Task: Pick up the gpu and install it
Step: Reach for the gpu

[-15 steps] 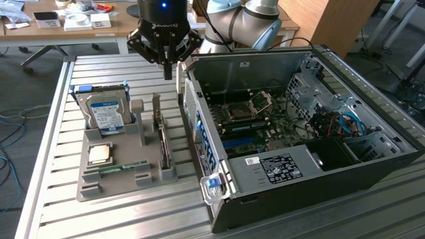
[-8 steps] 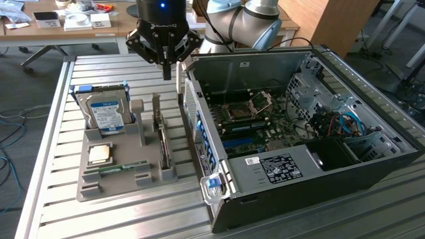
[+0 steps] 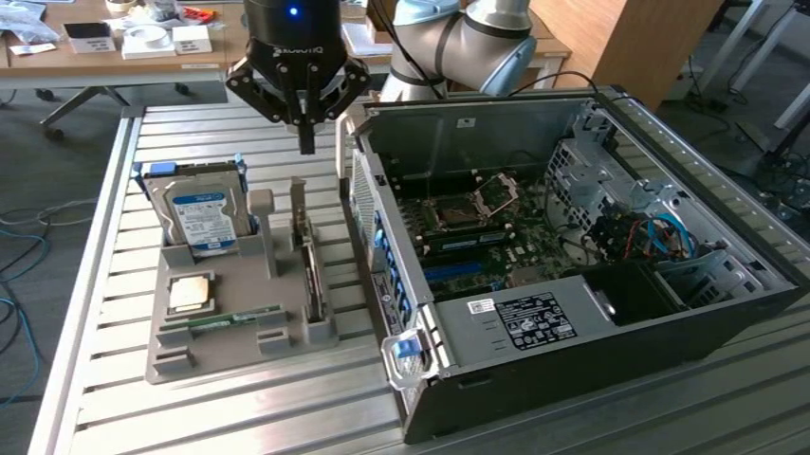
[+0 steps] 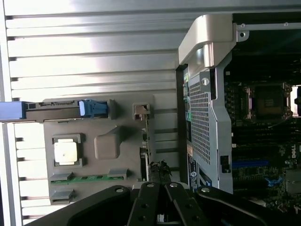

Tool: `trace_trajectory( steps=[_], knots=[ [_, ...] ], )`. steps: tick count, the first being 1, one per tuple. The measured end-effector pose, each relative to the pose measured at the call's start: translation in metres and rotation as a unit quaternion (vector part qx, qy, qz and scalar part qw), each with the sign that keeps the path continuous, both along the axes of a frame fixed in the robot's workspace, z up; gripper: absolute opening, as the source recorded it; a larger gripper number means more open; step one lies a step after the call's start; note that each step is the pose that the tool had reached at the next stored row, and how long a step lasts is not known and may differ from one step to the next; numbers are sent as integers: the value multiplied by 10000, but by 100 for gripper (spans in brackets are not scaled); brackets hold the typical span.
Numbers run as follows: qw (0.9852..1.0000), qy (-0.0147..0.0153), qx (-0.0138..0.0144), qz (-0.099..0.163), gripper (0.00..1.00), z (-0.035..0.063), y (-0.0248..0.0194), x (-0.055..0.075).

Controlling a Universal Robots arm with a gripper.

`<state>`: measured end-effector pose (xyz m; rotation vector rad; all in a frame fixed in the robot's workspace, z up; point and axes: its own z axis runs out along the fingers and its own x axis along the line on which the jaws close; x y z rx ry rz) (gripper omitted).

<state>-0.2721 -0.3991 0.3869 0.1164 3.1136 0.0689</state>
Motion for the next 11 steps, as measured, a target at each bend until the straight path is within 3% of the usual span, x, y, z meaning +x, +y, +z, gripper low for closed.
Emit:
trace_trajectory(
  steps=[11],
  knots=[
    [10000,0,0,-1,11,-8,0,-64]
  ],
)
